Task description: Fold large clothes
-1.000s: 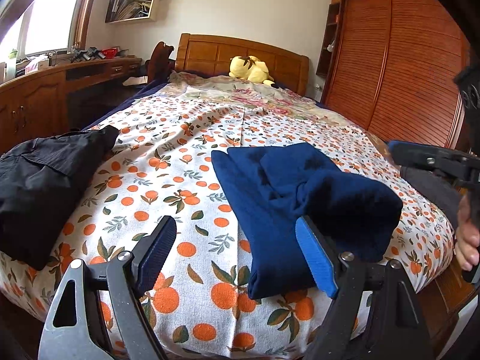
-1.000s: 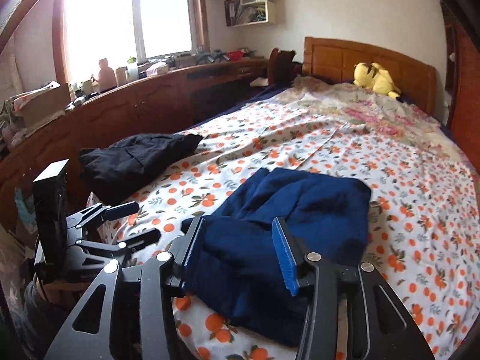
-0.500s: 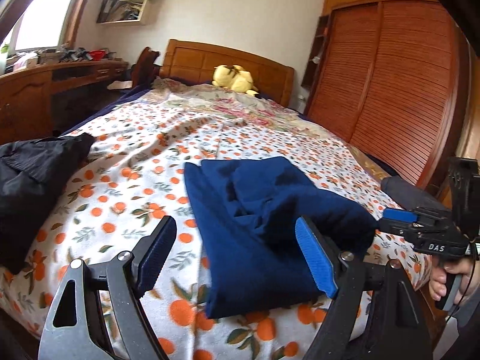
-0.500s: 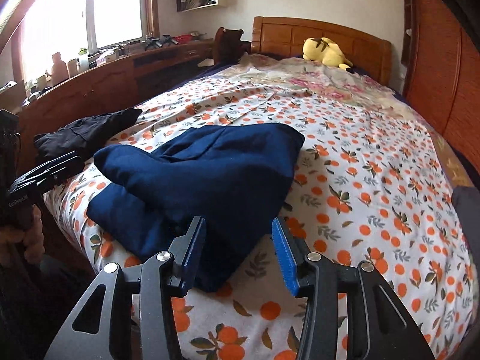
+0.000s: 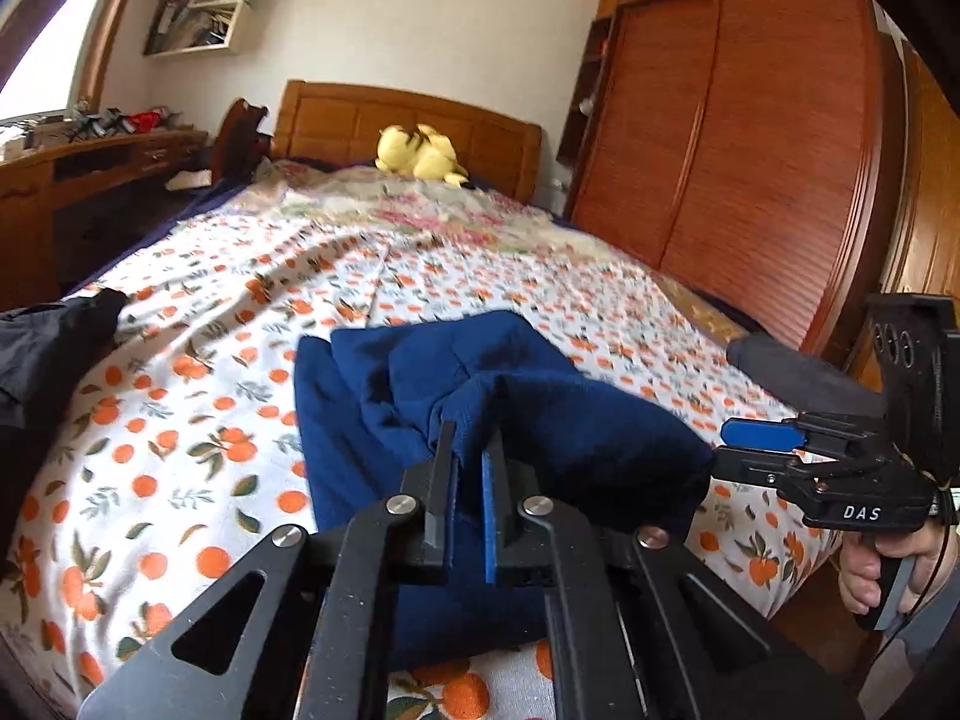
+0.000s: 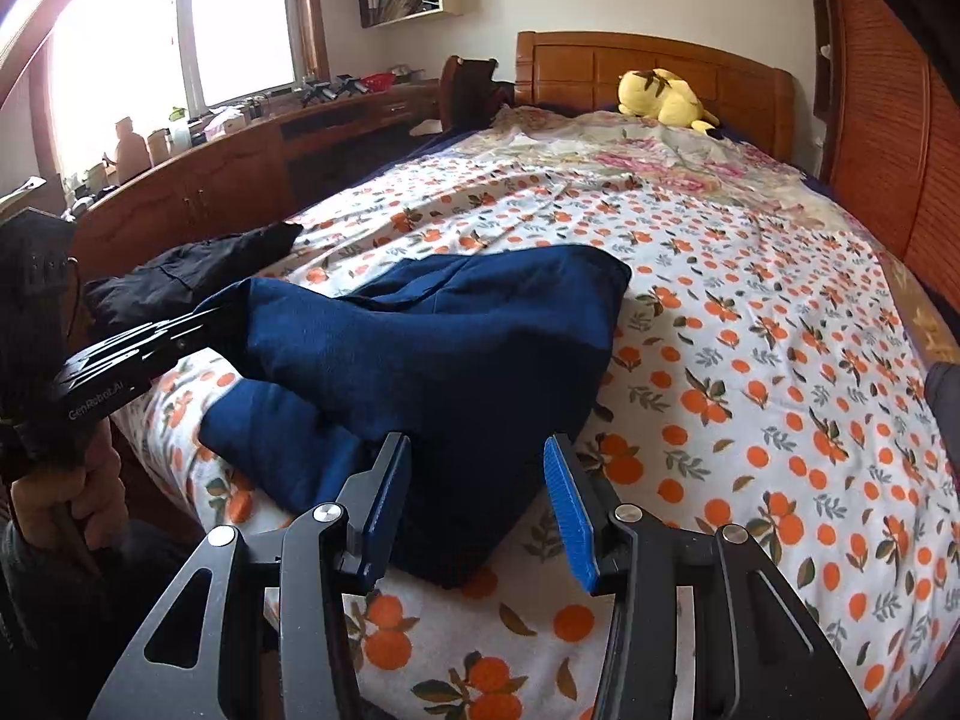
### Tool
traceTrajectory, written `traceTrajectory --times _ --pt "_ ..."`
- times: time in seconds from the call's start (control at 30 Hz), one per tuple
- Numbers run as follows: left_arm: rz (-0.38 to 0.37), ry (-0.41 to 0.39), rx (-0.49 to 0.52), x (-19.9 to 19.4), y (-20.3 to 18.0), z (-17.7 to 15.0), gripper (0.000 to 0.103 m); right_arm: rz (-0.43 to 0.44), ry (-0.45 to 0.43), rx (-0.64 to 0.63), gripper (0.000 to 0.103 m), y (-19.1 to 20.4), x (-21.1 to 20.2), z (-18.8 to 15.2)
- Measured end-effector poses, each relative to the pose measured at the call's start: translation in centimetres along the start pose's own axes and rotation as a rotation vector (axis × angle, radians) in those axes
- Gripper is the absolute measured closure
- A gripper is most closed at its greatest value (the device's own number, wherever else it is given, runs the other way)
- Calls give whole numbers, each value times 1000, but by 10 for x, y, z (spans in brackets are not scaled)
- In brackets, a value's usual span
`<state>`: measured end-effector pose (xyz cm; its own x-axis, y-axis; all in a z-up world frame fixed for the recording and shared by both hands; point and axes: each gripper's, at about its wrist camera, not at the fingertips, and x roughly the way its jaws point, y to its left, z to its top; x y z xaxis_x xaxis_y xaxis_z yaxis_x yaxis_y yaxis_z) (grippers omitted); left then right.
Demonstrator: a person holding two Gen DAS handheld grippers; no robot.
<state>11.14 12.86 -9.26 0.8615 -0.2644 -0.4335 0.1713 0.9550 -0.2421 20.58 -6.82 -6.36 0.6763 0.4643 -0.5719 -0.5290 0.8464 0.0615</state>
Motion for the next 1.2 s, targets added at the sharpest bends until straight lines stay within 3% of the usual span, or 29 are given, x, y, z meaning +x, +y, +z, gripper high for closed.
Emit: traceTrajectory --times 0.13,0.3,0.43,0.53,0.67,0.97,1.2 --pt "49 -13 -13 -12 17 -1 97 27 -42 -19 55 7 -4 12" --pt "98 54 -27 -10 39 -13 97 74 -66 -89 59 28 7 30" --pt "122 101 13 -5 32 -24 97 101 -29 -128 60 39 33 37" --pt "138 122 27 -4 31 -30 97 133 59 -111 60 33 57 27" --pt "118 155 27 -1 32 -38 97 174 113 -72 60 18 73 0" --pt "138 167 37 -5 28 -46 97 140 73 -147 61 23 75 -13" --pt "163 170 31 -4 24 -41 97 158 43 -133 61 23 76 -17"
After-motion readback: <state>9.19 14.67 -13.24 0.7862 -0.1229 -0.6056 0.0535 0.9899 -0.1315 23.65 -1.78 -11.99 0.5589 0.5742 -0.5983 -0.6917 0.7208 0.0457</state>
